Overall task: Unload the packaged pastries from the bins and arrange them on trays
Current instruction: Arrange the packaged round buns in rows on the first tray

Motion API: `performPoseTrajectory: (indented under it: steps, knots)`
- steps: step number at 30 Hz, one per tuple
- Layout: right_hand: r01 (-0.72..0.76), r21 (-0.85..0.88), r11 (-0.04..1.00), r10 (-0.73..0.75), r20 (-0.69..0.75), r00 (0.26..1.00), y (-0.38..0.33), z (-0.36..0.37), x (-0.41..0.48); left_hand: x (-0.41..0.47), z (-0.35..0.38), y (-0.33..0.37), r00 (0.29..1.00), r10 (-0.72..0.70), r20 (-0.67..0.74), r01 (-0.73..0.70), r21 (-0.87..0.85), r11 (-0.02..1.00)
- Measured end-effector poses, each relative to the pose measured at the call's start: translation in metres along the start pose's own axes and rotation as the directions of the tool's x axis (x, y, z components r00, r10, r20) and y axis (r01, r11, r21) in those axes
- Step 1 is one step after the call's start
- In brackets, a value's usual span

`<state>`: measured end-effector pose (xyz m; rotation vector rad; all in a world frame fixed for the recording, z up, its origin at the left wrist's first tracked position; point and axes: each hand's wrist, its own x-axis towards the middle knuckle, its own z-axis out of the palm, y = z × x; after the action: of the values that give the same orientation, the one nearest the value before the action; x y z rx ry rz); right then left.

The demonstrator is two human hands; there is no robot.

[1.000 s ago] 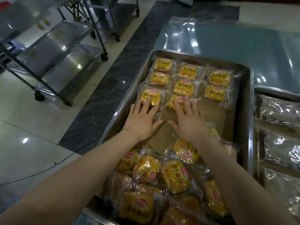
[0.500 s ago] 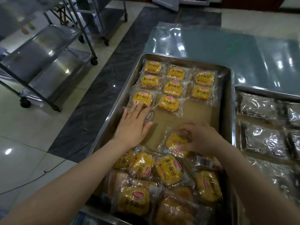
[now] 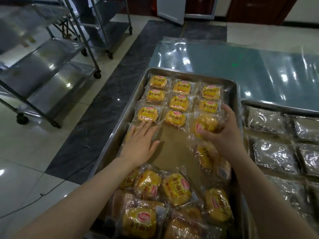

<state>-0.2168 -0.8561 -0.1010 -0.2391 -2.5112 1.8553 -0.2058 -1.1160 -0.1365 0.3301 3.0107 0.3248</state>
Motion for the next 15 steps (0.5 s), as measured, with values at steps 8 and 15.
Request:
performPoseTrajectory:
  steps: [8,15]
  knots:
    - [-0.088,-0.129,0.988,0.041,-0.331,0.943,0.016,0.008,0.026,0.016,0.007,-0.006,0.998,-0.052,0.031,0.051,0.027,0.998]
    - [-0.064,-0.121,0.991,0.006,-0.431,0.902,0.031,0.009,0.026,0.023,0.008,-0.008,0.998,-0.041,0.041,0.038,0.067,0.997]
